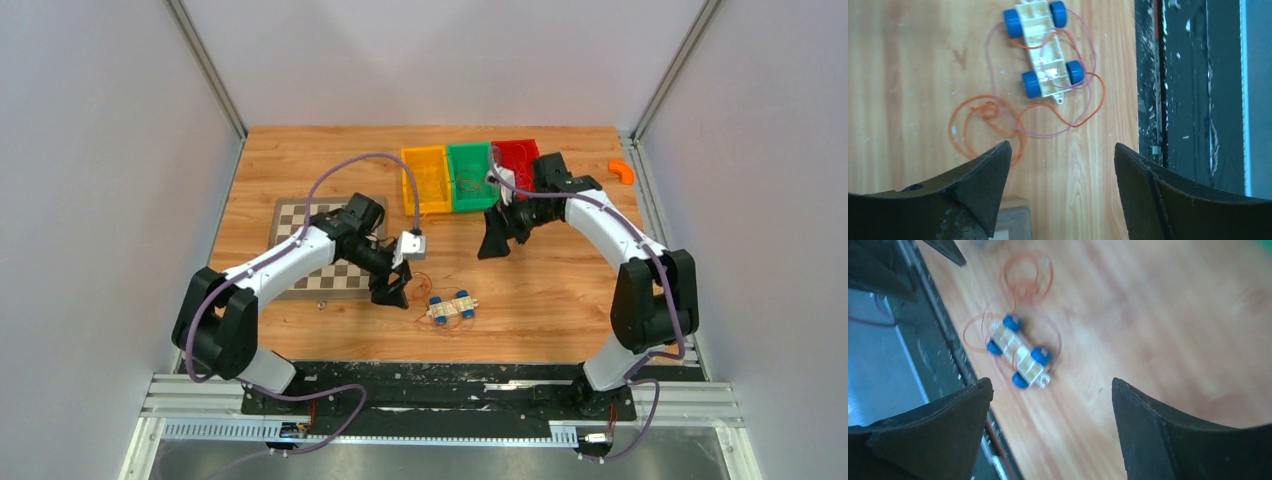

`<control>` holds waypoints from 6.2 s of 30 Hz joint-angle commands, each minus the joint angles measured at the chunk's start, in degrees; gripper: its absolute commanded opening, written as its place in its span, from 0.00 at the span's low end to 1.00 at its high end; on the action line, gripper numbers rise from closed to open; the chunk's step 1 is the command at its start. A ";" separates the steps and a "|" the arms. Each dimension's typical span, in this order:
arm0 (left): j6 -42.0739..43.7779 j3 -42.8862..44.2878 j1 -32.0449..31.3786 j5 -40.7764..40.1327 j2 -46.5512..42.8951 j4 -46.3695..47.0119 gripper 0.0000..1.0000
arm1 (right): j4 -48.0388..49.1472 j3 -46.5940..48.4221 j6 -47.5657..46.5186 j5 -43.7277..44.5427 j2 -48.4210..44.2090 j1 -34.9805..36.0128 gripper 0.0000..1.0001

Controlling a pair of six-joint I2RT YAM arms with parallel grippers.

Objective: Untangle the cables

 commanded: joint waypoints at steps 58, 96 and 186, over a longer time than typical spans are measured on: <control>-20.03 19.84 -5.04 1.85 -1.47 11.82 0.00 | 15.54 3.54 10.45 -11.18 -16.15 5.28 0.82; -34.50 -5.23 8.09 2.83 -2.48 35.22 0.62 | 43.96 35.47 37.08 8.16 -7.57 8.74 0.00; -88.15 18.42 10.19 -0.48 0.99 47.56 0.69 | 46.99 7.45 33.83 2.47 -10.43 11.82 0.00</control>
